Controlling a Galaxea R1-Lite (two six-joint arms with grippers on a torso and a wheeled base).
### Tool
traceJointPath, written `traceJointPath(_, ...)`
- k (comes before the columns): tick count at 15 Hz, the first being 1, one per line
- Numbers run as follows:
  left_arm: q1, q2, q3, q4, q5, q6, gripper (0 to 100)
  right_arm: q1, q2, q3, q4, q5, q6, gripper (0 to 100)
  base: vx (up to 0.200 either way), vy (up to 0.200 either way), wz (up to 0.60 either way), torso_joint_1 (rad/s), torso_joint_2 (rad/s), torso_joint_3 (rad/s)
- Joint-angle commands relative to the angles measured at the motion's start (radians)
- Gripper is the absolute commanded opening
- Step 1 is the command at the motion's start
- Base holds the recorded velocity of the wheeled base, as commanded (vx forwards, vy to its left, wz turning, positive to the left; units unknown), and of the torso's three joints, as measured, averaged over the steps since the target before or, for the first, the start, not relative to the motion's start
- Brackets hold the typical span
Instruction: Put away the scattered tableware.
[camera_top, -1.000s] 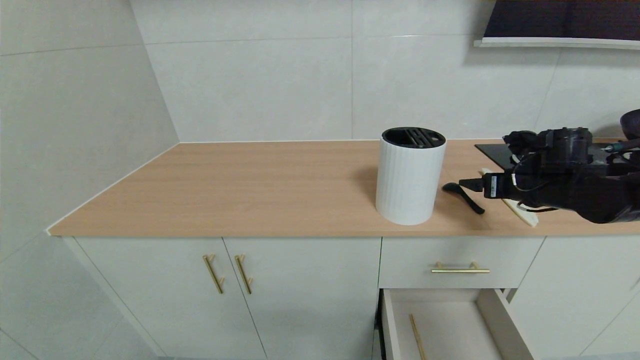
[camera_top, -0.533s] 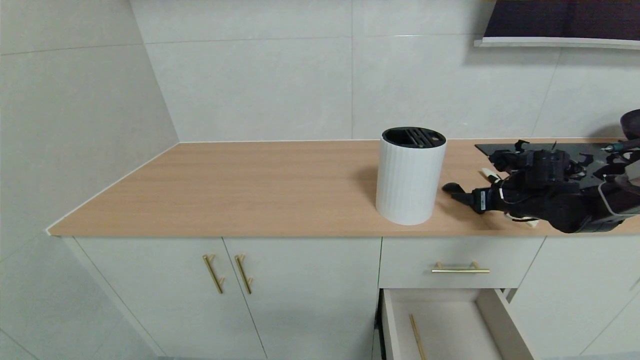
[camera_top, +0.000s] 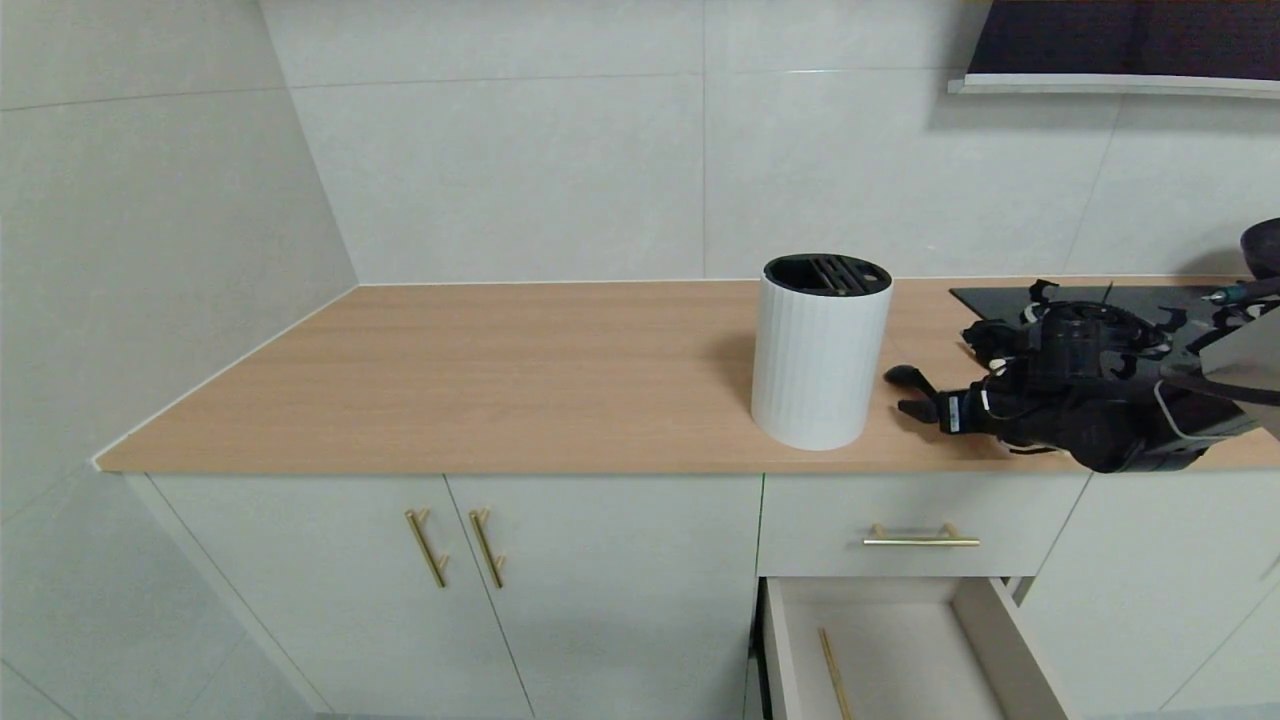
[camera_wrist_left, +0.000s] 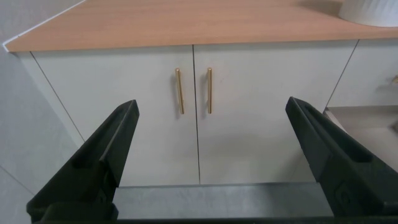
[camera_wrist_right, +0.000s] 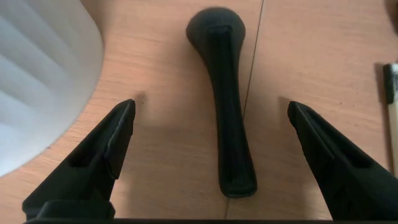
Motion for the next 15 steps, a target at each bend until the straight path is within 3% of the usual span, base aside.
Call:
traceJointPath(1, 0.0, 0.0, 0.0, 0.0, 0.0, 0.0, 100, 0.0, 0.016, -0.002, -0.002, 0.001, 0.0, 100, 0.0, 0.0, 0.0, 0.0, 0.0, 0.0)
traceJointPath(3, 0.0, 0.002, 0.0, 0.0, 0.0, 0.0, 100, 0.0, 0.023, -0.007, 0.0, 0.001, 0.0, 100, 0.0, 0.0, 0.0, 0.0, 0.0, 0.0)
traceJointPath(4, 0.0, 0.002, 0.0, 0.0, 0.0, 0.0, 100, 0.0, 0.026, -0.009, 0.001, -0.001, 0.0, 0, 0.0, 0.0, 0.0, 0.0, 0.0, 0.0)
traceJointPath(11, 0.0, 0.0, 0.0, 0.0, 0.0, 0.0, 100, 0.003, 0.004, -0.001, 0.009, -0.007, 0.001, 0, 0.0, 0.0, 0.0, 0.0, 0.0, 0.0)
traceJointPath(13, 0.0, 0.002, 0.0, 0.0, 0.0, 0.0, 100, 0.014, -0.122, 0.087, 0.059, -0.096, 0.024, 0, 0.0, 0.0, 0.0, 0.0, 0.0, 0.0)
traceJointPath(15, 0.0, 0.002, 0.0, 0.0, 0.0, 0.0, 100, 0.039, -0.264, 0.196, 0.069, -0.117, 0.11, 0, 0.0, 0.0, 0.0, 0.0, 0.0, 0.0)
